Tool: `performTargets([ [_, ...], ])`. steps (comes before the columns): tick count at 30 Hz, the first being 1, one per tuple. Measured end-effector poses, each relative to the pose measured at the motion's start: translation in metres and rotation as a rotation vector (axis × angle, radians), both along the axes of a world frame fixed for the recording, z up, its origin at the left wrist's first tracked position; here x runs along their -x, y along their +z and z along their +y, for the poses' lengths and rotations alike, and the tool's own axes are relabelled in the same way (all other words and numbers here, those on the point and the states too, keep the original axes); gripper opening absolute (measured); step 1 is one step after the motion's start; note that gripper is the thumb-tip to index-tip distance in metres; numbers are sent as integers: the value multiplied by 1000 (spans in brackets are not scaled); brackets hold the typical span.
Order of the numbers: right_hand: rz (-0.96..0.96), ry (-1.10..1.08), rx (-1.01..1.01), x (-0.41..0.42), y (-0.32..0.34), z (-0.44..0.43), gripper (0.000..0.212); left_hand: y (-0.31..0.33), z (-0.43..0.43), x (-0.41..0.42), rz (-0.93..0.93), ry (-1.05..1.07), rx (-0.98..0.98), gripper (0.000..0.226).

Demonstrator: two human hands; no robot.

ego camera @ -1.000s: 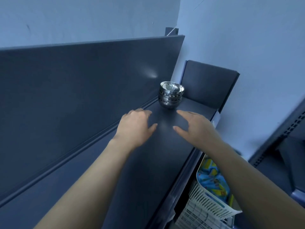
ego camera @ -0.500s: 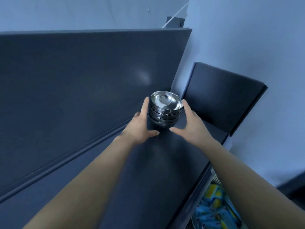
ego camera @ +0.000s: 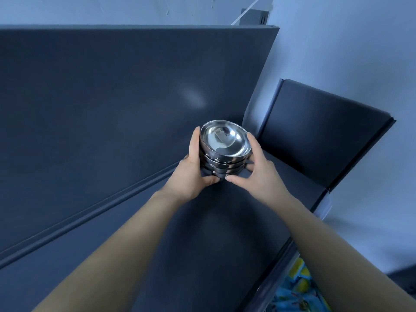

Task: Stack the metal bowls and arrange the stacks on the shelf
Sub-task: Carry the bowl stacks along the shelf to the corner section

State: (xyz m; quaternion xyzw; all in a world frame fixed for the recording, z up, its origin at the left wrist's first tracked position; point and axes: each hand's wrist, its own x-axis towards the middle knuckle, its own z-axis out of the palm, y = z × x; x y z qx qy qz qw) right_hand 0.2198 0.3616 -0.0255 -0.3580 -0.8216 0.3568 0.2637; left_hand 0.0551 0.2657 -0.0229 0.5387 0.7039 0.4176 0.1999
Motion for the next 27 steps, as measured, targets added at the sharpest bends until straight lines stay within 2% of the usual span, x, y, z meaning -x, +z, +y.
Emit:
performTargets([
  [9,-34,161,-11,33,20,-99,115,20,-133,12,-53,169,-39,120],
  [18,8,353,58,95,33,-261,114,38,-323,47,-5,378,-28,113],
  [27,50,599,42,152,48,-419,113,55,-504,62,33,620,-41,103],
])
